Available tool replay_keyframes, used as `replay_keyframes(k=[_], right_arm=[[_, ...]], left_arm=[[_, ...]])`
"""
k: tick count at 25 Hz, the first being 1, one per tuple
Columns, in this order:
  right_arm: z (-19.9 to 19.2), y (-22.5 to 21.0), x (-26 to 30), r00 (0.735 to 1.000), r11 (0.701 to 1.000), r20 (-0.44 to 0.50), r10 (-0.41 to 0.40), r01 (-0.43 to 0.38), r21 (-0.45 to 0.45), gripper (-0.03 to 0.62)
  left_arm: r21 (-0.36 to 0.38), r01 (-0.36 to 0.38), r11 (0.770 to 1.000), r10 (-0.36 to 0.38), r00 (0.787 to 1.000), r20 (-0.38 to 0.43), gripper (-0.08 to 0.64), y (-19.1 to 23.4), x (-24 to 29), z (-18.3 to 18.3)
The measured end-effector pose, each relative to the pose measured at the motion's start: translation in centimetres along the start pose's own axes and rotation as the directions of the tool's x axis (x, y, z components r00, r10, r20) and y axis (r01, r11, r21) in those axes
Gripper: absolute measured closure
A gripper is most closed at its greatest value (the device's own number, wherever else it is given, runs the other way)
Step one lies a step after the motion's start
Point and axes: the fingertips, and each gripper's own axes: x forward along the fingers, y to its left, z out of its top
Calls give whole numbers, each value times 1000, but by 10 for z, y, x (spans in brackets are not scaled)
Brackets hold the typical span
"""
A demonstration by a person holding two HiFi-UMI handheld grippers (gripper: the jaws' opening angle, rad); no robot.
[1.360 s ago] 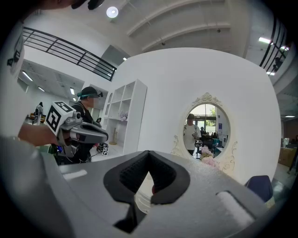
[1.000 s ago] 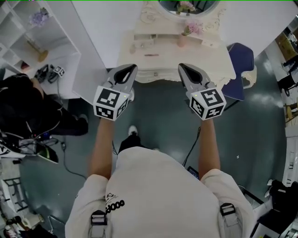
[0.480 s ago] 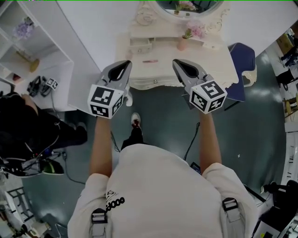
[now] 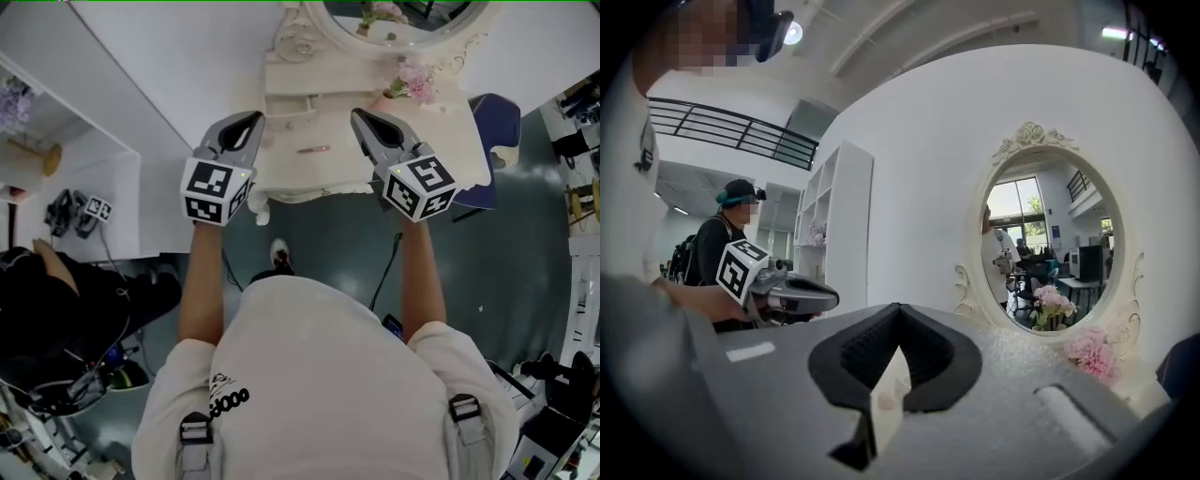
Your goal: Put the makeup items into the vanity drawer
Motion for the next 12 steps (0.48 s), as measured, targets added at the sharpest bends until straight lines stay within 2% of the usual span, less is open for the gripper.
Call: replay_keyframes(k=[6, 12], right_arm=[[-15, -18, 53, 999, 999, -49, -18, 20, 33, 591], [-30, -32, 89, 996, 996, -86, -27, 34, 77, 591]], left_arm=[[-33, 47, 998, -48, 998, -36, 541, 45, 34, -24], [-62, 69, 996, -74, 994, -81, 541, 73, 57, -48]])
